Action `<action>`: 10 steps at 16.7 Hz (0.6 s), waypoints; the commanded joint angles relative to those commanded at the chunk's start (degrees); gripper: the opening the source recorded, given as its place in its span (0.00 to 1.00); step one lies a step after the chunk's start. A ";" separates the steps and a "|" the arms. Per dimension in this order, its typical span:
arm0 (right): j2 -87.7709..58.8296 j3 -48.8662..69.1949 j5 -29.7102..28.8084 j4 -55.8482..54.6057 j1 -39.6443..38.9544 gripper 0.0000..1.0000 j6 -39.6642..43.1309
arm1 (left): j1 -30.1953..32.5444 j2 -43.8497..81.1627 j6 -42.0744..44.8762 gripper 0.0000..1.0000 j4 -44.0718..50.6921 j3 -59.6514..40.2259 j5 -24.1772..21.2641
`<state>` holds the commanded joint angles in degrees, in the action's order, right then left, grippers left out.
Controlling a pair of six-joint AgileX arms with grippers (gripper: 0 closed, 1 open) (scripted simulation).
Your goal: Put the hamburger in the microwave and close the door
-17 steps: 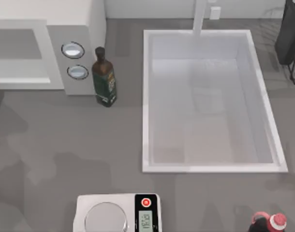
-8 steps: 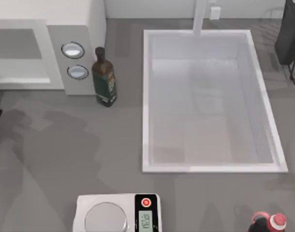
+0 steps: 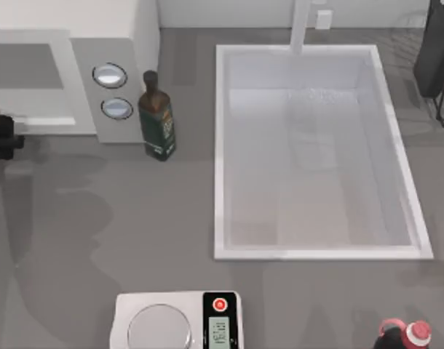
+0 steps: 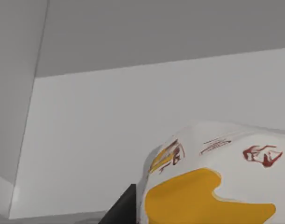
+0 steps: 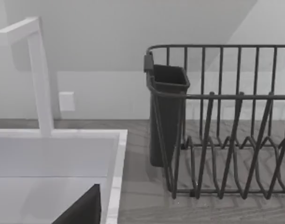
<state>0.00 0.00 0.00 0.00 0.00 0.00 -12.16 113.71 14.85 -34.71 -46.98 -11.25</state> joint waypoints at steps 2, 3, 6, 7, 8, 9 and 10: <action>0.00 0.00 0.00 0.00 0.00 1.00 0.00 | -0.24 2.27 -4.00 0.00 -7.80 0.72 -1.18; 0.00 0.00 0.00 0.00 0.00 1.00 0.00 | -0.34 3.06 -5.64 0.00 -10.81 0.95 -1.69; 0.00 0.00 0.00 0.00 0.00 1.00 0.00 | -0.54 4.23 -8.75 0.00 -16.23 1.23 -2.68; 0.00 0.00 0.00 0.00 0.00 1.00 0.00 | -0.56 4.32 -9.09 0.00 -16.82 1.24 -2.80; 0.00 0.00 0.00 0.00 0.00 1.00 0.00 | -0.56 4.32 -9.09 0.00 -16.82 1.24 -2.80; 0.00 0.00 0.00 0.00 0.00 1.00 0.00 | -0.56 4.32 -9.09 0.00 -16.82 1.24 -2.80; 0.00 0.00 0.00 0.00 0.00 1.00 0.00 | -0.56 4.32 -9.09 0.00 -16.82 1.24 -2.80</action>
<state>0.00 0.00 0.00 0.00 0.00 0.00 -12.72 118.04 5.76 -51.54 -45.74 -14.05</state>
